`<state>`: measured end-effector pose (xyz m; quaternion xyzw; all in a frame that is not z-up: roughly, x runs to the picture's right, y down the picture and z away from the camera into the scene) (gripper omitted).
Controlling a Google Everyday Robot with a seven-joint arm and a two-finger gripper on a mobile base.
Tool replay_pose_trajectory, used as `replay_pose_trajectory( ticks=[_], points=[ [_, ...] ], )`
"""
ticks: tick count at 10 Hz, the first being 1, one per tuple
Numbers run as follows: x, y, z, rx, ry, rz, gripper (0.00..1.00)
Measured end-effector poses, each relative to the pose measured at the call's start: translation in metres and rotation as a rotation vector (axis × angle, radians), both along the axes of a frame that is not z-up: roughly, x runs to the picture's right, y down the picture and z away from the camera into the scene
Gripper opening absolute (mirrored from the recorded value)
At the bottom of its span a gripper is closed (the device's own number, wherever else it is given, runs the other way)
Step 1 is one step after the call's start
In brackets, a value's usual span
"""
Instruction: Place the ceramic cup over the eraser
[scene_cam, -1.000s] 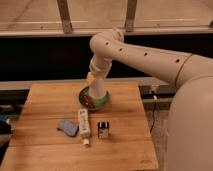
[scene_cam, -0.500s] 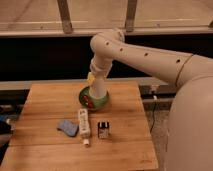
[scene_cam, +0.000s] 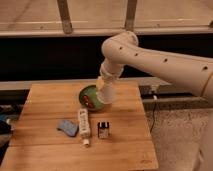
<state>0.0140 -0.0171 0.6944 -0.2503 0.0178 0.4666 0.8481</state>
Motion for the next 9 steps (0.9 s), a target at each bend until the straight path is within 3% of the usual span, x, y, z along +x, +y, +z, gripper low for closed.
replay_pose_trajectory(
  ticks=[3,9],
  points=[
    [0.012,0.014,-0.028,0.032,-0.003,0.01,0.0],
    [-0.005,0.041,-0.07,0.075,-0.045,-0.035,0.0]
  ],
)
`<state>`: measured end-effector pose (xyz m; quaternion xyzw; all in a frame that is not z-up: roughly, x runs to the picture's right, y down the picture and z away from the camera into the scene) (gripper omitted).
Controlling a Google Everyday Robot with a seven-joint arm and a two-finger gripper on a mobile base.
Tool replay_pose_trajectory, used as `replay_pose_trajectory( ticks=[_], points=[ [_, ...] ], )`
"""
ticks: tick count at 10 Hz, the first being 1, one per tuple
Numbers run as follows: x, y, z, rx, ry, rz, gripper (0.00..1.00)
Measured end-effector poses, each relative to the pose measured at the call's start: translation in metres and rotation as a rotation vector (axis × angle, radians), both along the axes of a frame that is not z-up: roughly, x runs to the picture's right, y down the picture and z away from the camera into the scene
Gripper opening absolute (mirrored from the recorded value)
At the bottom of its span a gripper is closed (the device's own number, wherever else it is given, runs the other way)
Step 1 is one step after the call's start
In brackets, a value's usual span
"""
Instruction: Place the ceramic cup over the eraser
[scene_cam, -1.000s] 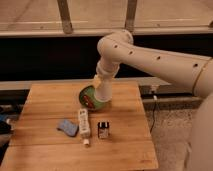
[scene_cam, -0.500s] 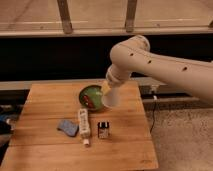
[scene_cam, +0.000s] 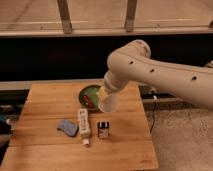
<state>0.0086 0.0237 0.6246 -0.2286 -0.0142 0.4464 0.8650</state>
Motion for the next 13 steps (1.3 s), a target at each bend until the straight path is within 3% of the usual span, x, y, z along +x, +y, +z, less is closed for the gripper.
replay_pose_trajectory(
  ticks=[8,13],
  points=[
    [-0.011,0.034,-0.018,-0.013,-0.048,-0.028,0.0],
    [-0.01,0.053,-0.018,-0.05,-0.058,-0.021,0.0]
  ],
)
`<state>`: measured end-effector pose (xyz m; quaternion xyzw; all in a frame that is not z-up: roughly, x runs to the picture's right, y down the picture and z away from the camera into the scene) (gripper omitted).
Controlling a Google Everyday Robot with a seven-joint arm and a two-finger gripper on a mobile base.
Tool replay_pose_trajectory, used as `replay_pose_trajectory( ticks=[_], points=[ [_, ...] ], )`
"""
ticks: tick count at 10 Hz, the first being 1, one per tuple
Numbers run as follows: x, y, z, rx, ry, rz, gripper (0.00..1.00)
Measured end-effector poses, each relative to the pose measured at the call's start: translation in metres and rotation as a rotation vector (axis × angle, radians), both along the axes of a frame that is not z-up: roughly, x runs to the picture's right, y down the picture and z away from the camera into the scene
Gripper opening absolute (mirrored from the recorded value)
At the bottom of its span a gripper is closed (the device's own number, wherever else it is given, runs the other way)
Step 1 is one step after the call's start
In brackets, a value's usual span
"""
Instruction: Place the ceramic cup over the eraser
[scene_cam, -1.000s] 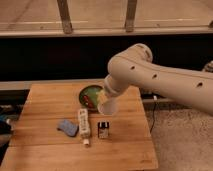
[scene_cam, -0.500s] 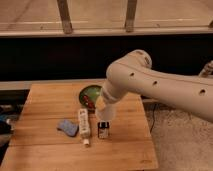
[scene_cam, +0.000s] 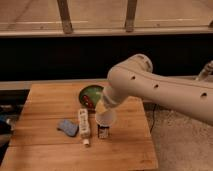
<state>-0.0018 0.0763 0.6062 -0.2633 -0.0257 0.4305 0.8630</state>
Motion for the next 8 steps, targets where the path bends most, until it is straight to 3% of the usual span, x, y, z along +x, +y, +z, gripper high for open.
replay_pose_trajectory(
  ticks=[8],
  points=[
    [-0.013,0.022,0.007,-0.037,-0.045,0.003,0.0]
  ],
)
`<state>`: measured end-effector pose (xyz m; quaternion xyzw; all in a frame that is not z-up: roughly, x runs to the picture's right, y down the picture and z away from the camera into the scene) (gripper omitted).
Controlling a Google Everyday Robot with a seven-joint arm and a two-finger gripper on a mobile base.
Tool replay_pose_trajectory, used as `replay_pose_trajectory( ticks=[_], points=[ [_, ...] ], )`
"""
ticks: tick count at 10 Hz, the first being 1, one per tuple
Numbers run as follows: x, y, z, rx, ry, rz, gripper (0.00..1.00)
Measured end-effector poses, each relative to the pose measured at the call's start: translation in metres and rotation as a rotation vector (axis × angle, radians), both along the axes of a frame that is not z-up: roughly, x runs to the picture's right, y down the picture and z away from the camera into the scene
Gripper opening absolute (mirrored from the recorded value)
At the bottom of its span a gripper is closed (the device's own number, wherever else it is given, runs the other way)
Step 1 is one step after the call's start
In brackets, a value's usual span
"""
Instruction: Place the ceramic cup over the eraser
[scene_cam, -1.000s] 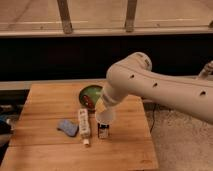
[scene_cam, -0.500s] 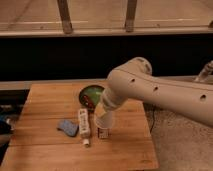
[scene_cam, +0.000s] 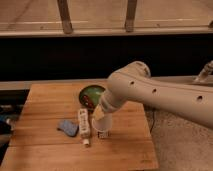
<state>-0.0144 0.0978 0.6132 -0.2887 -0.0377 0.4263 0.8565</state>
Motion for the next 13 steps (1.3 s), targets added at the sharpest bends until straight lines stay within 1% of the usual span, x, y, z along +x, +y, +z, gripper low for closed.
replay_pose_trajectory(
  ticks=[3,6,8,11,12,13],
  points=[
    [-0.004,0.003,0.006,-0.007,-0.001,-0.008,0.0],
    [-0.003,0.005,0.013,-0.009,0.04,-0.019,0.0],
    [0.004,0.007,0.017,-0.013,0.069,-0.019,0.0],
    [0.005,0.008,0.019,-0.019,0.076,-0.019,0.0],
    [0.005,0.008,0.018,-0.019,0.076,-0.017,0.01],
    [0.004,0.008,0.018,-0.019,0.075,-0.019,0.08]
  ],
)
